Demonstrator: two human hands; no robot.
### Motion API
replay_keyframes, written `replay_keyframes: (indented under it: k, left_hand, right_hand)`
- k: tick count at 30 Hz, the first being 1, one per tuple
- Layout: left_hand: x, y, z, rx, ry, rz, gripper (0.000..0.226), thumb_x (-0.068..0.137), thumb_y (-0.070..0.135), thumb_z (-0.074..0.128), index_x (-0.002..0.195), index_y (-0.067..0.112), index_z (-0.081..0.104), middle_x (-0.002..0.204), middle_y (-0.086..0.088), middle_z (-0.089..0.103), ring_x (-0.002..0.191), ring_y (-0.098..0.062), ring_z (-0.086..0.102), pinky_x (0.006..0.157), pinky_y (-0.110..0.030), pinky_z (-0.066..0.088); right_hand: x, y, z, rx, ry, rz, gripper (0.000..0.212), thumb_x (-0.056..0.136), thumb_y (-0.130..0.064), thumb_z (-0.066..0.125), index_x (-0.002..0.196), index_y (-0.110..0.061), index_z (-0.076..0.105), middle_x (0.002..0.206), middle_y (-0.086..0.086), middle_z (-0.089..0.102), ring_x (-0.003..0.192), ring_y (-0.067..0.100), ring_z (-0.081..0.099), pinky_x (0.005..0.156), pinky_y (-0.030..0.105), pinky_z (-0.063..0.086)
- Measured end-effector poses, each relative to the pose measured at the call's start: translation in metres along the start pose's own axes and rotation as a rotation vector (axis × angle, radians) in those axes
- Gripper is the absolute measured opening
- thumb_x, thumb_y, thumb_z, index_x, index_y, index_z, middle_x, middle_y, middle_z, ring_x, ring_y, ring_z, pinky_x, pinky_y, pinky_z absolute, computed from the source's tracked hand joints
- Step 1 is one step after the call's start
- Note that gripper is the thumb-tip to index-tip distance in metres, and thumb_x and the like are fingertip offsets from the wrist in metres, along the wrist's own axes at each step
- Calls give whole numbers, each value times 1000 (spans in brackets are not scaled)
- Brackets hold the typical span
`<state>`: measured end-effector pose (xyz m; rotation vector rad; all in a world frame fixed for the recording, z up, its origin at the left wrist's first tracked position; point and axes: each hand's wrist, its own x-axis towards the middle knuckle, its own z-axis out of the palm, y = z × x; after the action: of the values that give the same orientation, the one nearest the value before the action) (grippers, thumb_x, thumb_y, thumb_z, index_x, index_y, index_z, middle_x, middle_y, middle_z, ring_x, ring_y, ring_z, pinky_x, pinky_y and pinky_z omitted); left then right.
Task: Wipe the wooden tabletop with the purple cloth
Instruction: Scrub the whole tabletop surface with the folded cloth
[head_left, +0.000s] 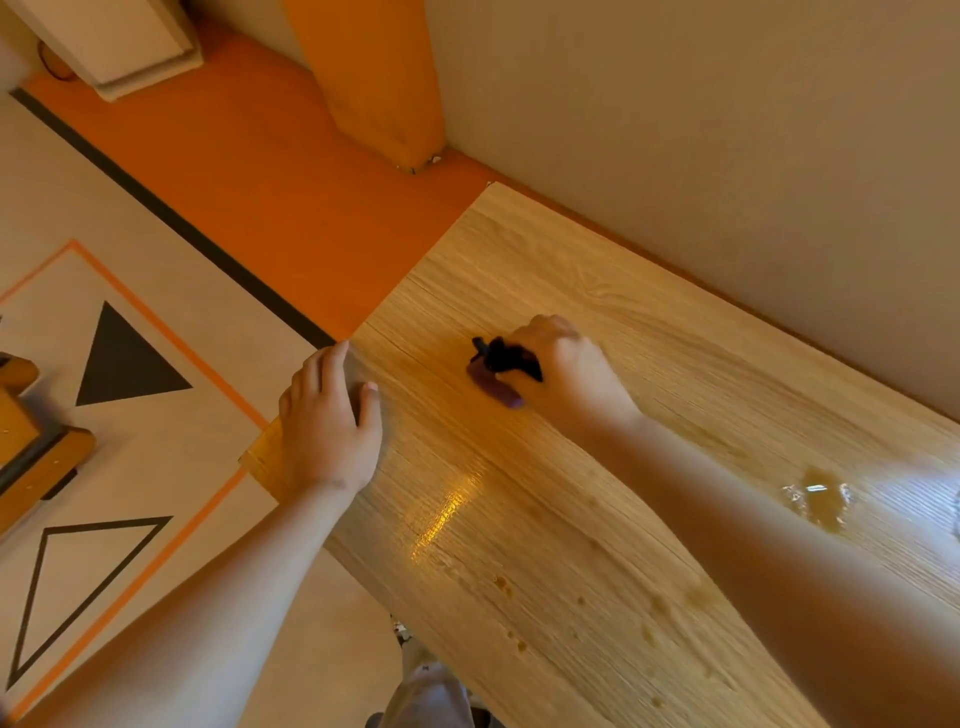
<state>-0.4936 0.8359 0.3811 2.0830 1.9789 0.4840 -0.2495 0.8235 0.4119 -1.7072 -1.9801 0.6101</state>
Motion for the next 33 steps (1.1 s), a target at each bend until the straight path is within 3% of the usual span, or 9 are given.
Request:
replay_keyframes:
  k: [4,7,10,15,23,31,33]
  left_hand:
    - [1,1,0,-1,-1,6,47,97,27,46,141,13,40,141,-9,45,129,-28,40,105,-44,32]
    - [0,1,-1,-7,-3,7,46,97,26,48,141,13,40,141,-10,45,129,-28,40,105,-45,33]
    - [0,2,-1,-3,0,10,46,97,24,50,141,13,40,140,-10,45,129,-28,41,105,-45,33]
    - [0,2,-1,-5,-5,-4,47,96,24,50,140,13,41,141,-10,45,128,-29,41,105,-45,32]
    - [0,4,-2,7,-18,-15,47,95,24,50,140,12,40,141,-12,44,127,-31,41,103,-48,33]
    - [0,3,-2,-5,-13,11,48,94,23,51,139,10,41,140,-14,45,126,-33,42,101,-49,33]
    - [1,4,-2,-1,-14,16,48,95,23,50,139,10,40,140,-14,44,126,-33,41,101,-49,33]
  right_hand:
    - [17,28,-16,-3,84,73,29,88,-20,61,116,-13,62,110,5,59,98,19,55,82,31,50]
    - [38,65,-46,-18,207,232,30,90,-21,59,119,-14,59,114,6,59,101,21,57,85,32,50]
    - [49,99,-74,-80,301,376,30,90,-21,60,117,-9,60,114,11,60,100,26,57,79,31,47]
    - [28,97,-79,-106,286,444,30,89,-20,61,117,-9,60,113,12,60,100,26,56,78,30,45]
    - [-41,15,-20,-23,84,203,22,86,-20,65,105,-10,66,100,6,62,96,22,55,76,29,45]
    - [-49,6,-32,52,75,293,63,81,-40,67,136,-24,42,124,-2,52,115,16,45,95,32,42]
    - [-54,7,-32,77,144,274,62,81,-36,68,137,-28,43,121,-2,51,114,16,45,95,34,43]
